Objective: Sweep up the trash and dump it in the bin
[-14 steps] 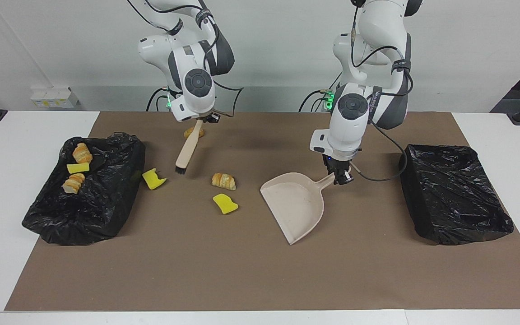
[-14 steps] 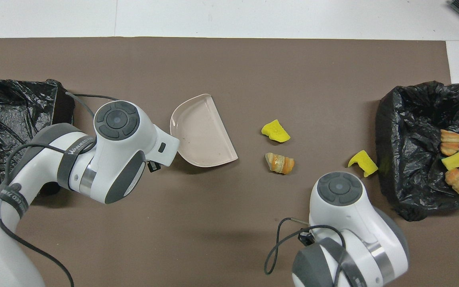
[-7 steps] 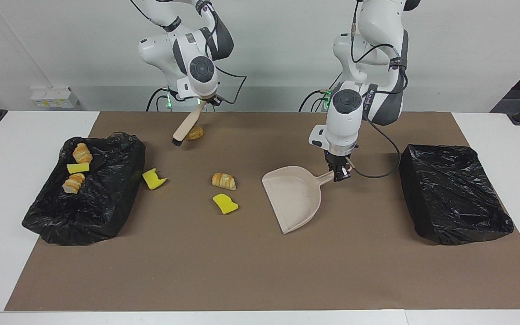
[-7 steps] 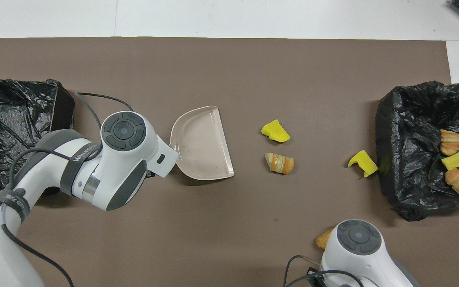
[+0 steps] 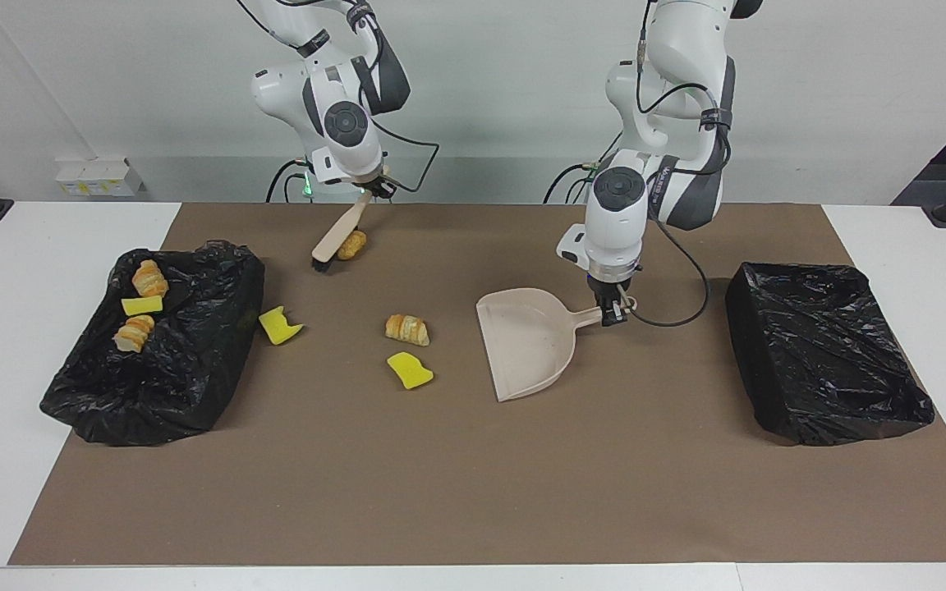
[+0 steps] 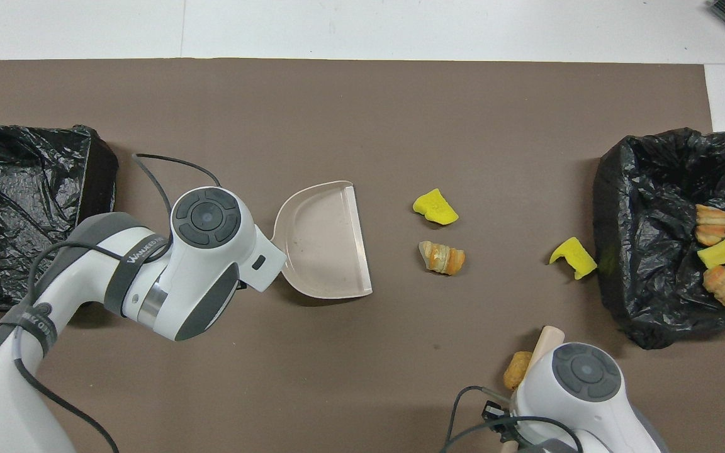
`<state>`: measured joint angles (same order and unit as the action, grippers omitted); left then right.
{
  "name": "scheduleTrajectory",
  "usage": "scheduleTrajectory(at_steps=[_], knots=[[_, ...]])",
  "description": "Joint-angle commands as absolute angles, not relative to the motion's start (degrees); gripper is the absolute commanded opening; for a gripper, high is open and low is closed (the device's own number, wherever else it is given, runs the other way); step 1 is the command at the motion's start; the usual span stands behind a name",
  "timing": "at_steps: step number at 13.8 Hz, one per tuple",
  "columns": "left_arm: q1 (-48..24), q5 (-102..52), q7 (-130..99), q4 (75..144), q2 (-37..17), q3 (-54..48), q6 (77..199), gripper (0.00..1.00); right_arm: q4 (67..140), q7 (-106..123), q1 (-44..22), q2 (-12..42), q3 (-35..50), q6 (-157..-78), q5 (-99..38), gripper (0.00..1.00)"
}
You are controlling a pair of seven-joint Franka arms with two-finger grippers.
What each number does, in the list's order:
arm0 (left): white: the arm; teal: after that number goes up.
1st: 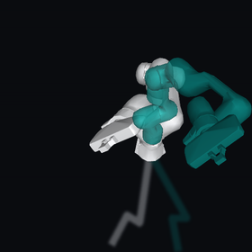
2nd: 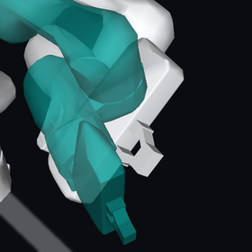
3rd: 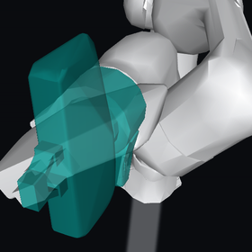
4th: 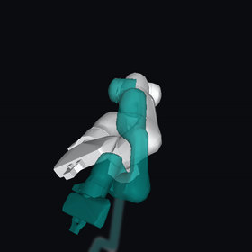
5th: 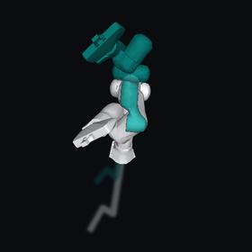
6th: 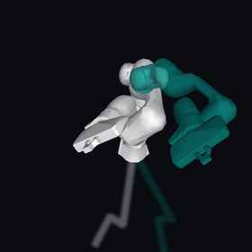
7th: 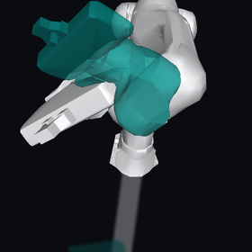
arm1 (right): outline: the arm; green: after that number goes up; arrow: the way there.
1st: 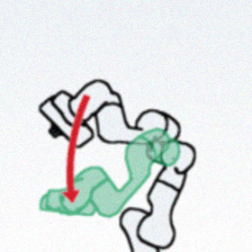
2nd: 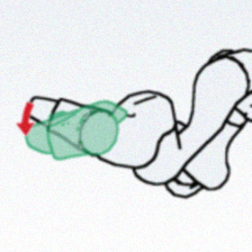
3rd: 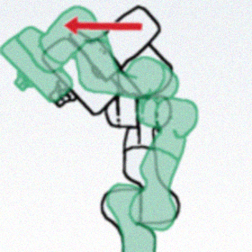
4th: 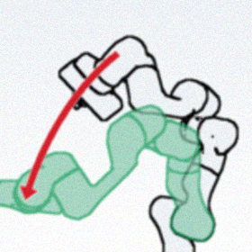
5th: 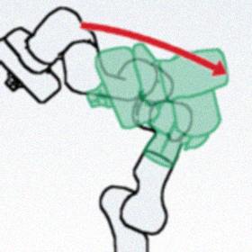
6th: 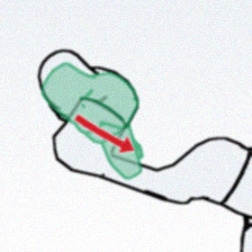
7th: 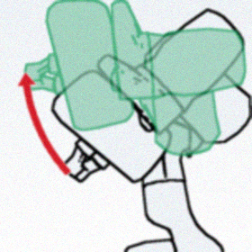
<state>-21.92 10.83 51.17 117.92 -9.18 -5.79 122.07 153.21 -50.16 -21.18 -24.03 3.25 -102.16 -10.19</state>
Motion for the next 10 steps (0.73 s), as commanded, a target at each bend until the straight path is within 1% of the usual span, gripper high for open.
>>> scheduleTrajectory(at_steps=[1,4,7,9,10], knots=[[-23.47,15.01,51.68,121.38,-6.59,-5.18,123.31,0.00,147.68,-48.25,-20.21,-18.48,3.52,-103.36,-11.34,0.00],[-24.26,15.82,51.07,121.46,-6.33,-5.19,123.31,0.00,140.82,-44.32,-18.99,-12.67,3.34,-104.23,-11.34,0.00],[-24.35,15.82,51.06,122.60,-5.72,-5.27,123.31,0.00,130.73,-42.54,-18.37,-5.65,3.43,-103.63,-11.34,0.00],[-24.17,15.82,51.06,122.69,-5.80,-5.19,123.40,0.00,123.44,-42.45,-18.37,-1.25,3.34,-101.18,-11.25,0.00],[-24.08,15.82,50.98,122.70,-5.80,-5.19,123.40,0.00,119.22,-42.10,-18.37,0.77,3.25,-97.42,-10.29,0.00]])
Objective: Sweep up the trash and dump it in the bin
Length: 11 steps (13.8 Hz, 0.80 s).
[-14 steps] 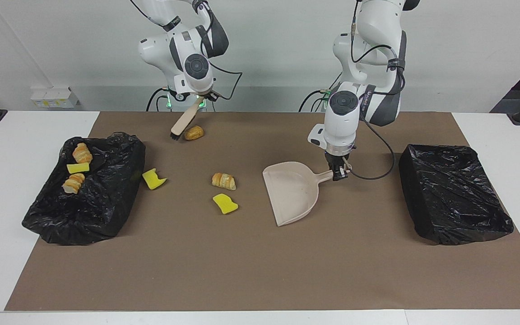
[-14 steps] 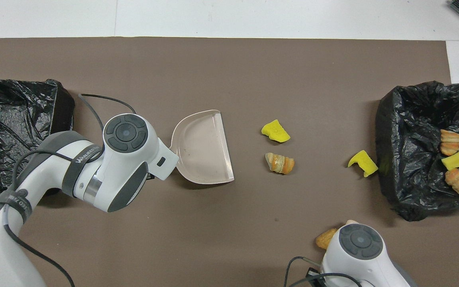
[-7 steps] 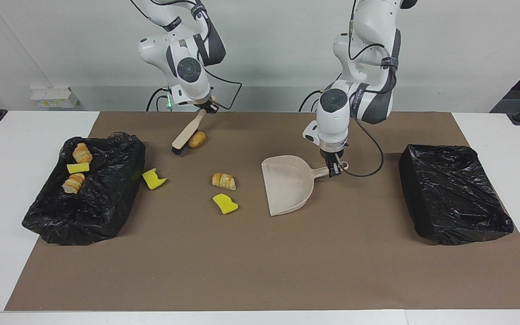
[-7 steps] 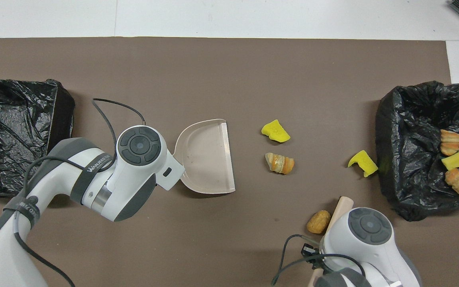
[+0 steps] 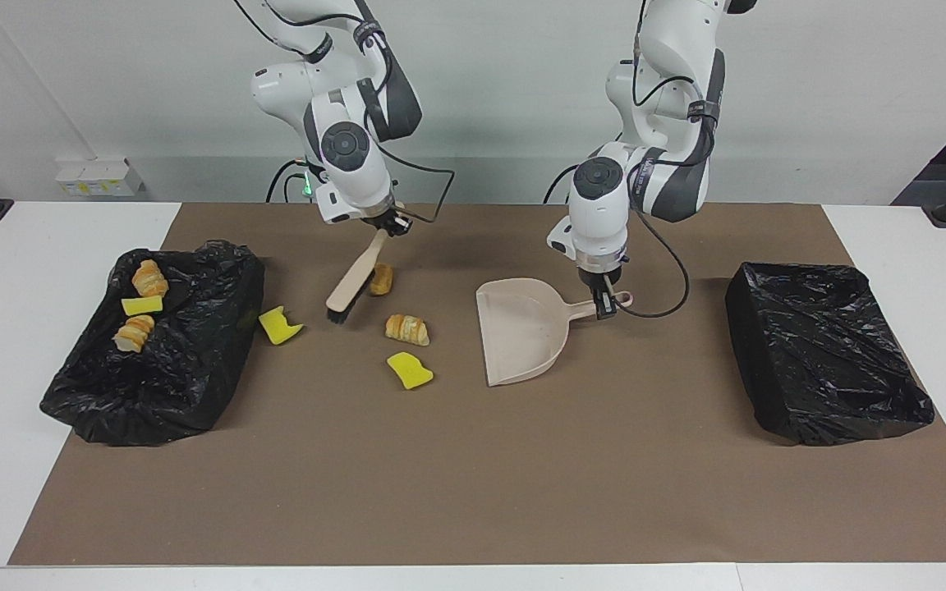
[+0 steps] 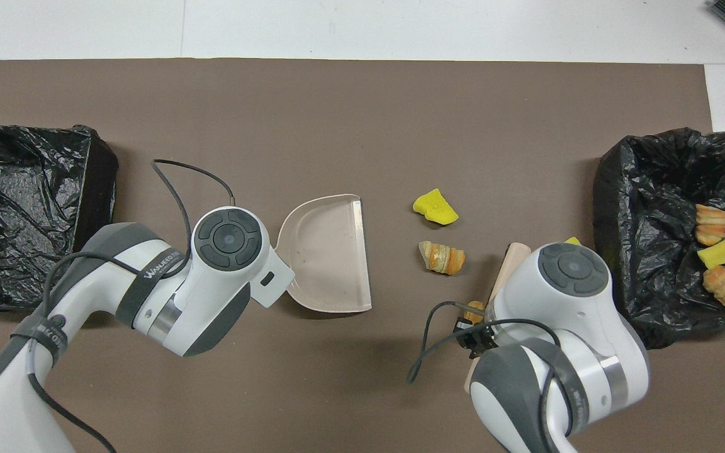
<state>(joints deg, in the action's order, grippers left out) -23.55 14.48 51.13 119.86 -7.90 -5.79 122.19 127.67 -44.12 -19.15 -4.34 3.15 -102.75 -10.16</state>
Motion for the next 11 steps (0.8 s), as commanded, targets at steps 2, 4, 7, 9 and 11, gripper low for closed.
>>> scheduleTrajectory(at_steps=[2,4,7,9,11], knots=[[-23.82,15.82,50.01,122.70,-5.80,-5.19,123.31,0.00,116.63,-41.57,-18.11,1.24,3.08,-90.73,-10.02,0.00],[-23.82,15.82,49.92,122.70,-5.80,-5.19,123.31,0.00,121.43,-44.28,-18.01,-2.61,3.16,-88.34,-10.11,0.00],[-23.56,15.82,49.92,122.70,-5.80,-5.19,123.49,0.00,130.41,-53.06,-20.99,-8.69,3.60,-92.63,-12.55,0.00],[-23.56,15.82,49.92,122.70,-5.80,-5.19,123.49,0.00,134.28,-57.99,-24.94,-11.59,3.60,-96.74,-17.47,0.00],[-23.55,15.82,49.92,122.70,-5.80,-5.19,123.49,0.00,136.83,-58.27,-26.63,-11.78,3.60,-101.05,-18.45,0.00]])
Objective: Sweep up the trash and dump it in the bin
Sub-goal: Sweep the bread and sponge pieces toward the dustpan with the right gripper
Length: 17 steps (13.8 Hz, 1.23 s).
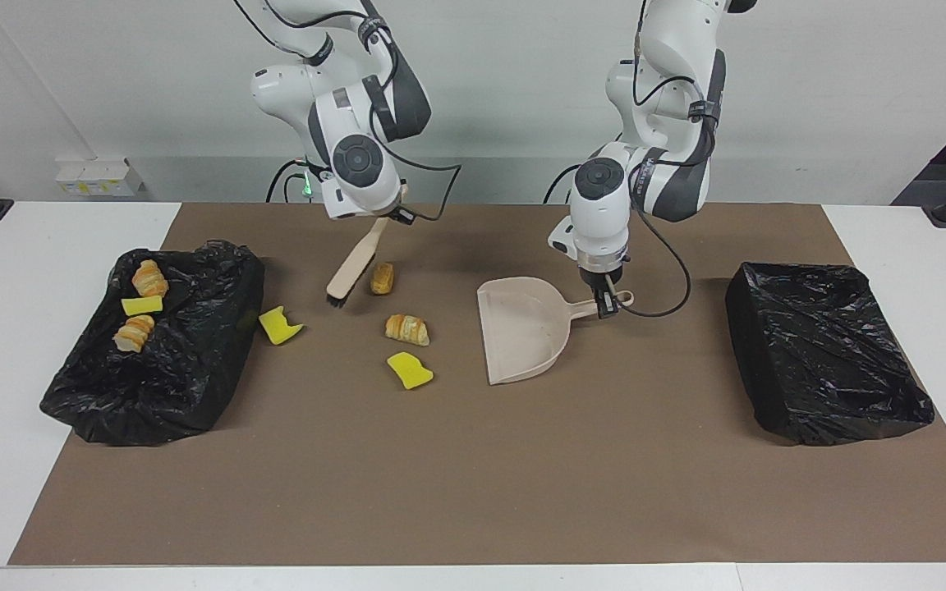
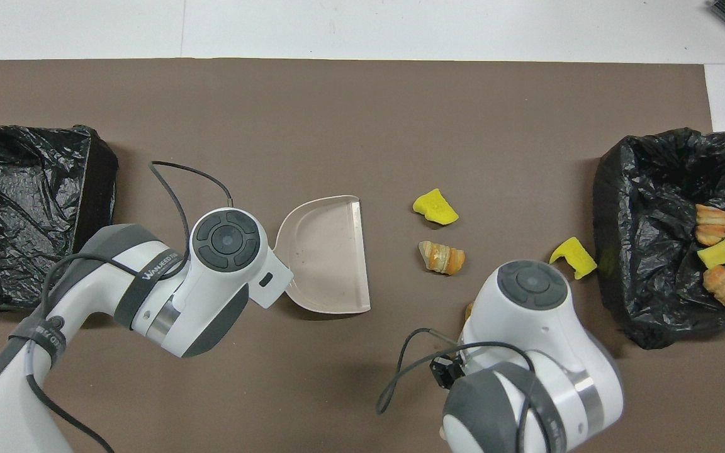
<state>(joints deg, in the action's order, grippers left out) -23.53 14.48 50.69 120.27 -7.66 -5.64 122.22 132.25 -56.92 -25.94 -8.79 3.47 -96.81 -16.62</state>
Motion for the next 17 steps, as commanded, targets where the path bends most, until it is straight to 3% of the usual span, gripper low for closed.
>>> scheduleTrajectory(at_steps=[1,4,8,13,17], knots=[[-23.55,15.82,49.92,122.70,-5.80,-5.19,123.40,0.00,138.24,-58.27,-27.24,-10.39,3.69,-104.99,-18.46,0.00],[-23.55,15.82,49.92,122.70,-5.80,-5.19,123.40,0.00,136.51,-56.17,-28.30,-4.24,3.69,-112.48,-18.46,0.00],[-23.64,15.82,49.83,122.70,-5.80,-5.19,123.49,0.00,126.07,-53.62,-28.21,6.04,3.60,-115.14,-18.28,0.00],[-23.64,15.82,49.57,122.52,-5.80,-5.19,123.40,0.00,110.43,-47.91,-25.14,13.69,3.52,-109.79,-17.14,0.00],[-23.64,15.82,49.57,122.34,-5.89,-5.18,123.31,0.00,98.27,-47.72,-23.29,18.72,3.43,-99.33,-12.32,0.00]])
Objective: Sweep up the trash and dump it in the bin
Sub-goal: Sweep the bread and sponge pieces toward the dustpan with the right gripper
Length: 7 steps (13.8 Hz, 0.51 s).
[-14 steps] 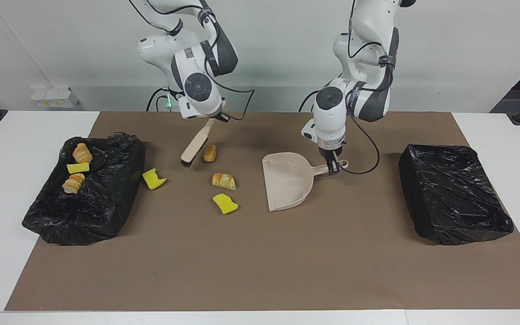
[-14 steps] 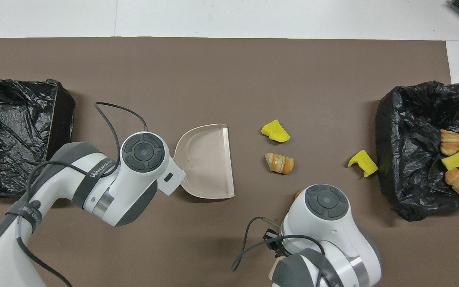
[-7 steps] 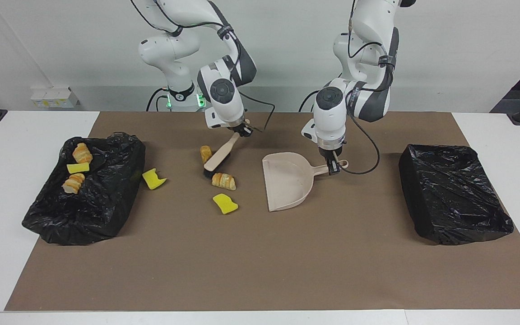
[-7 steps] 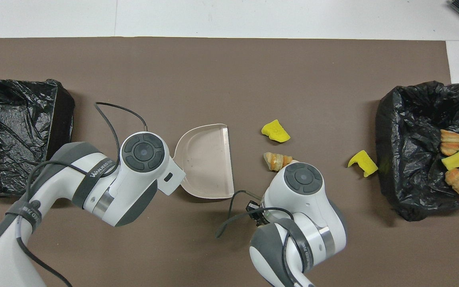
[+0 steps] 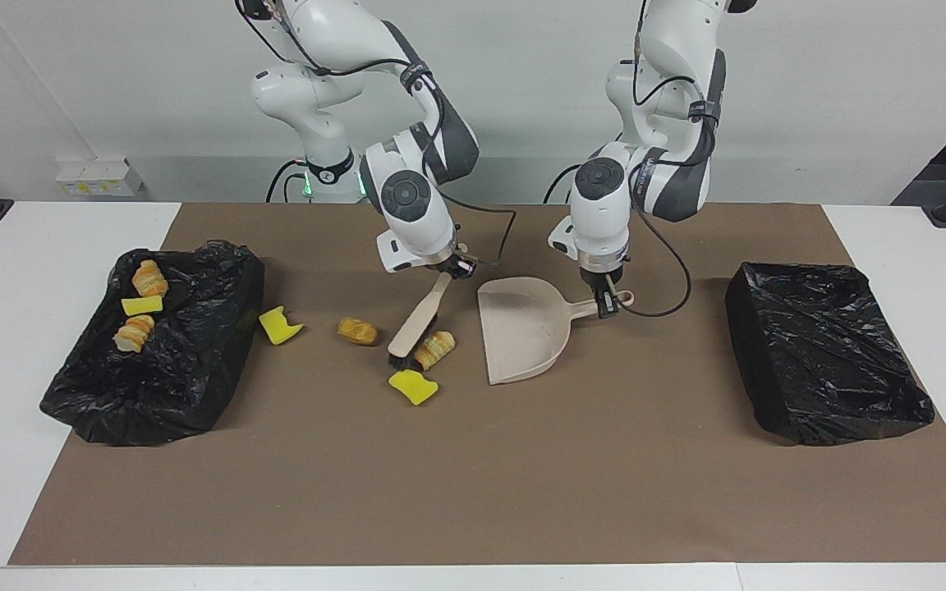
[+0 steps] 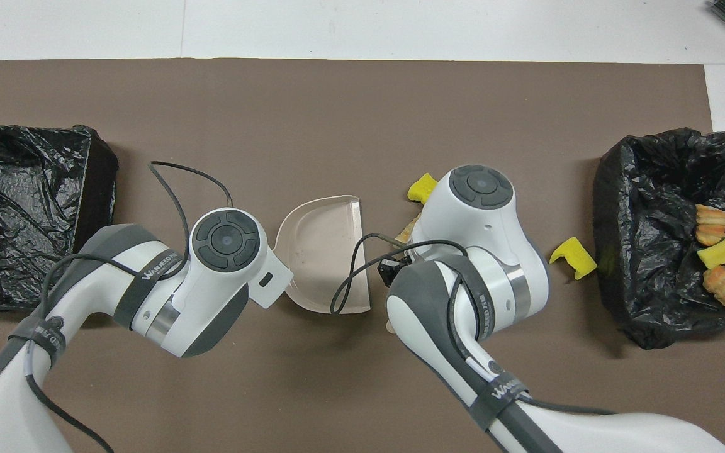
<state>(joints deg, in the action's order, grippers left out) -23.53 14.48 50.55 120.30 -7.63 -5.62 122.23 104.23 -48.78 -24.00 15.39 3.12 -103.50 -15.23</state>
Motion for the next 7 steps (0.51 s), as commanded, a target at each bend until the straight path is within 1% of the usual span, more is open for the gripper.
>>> scheduleTrajectory(at_steps=[1,3,5,7], knots=[[-23.56,15.82,49.57,122.34,-5.89,-5.19,123.31,0.00,98.44,-47.64,-23.29,18.63,3.34,-98.97,-10.91,0.00],[-23.38,15.82,49.57,122.52,-5.80,-5.19,123.31,0.00,98.79,-46.41,-23.29,18.28,3.25,-96.70,-9.06,0.00],[-23.47,15.82,49.57,122.52,-5.89,-5.19,123.40,0.00,98.79,-42.82,-21.63,17.84,3.16,-93.45,-5.73,0.00],[-23.47,15.82,49.57,122.52,-5.80,-5.18,123.31,0.00,99.31,-38.87,-19.44,16.62,3.16,-87.83,-3.26,0.00]])
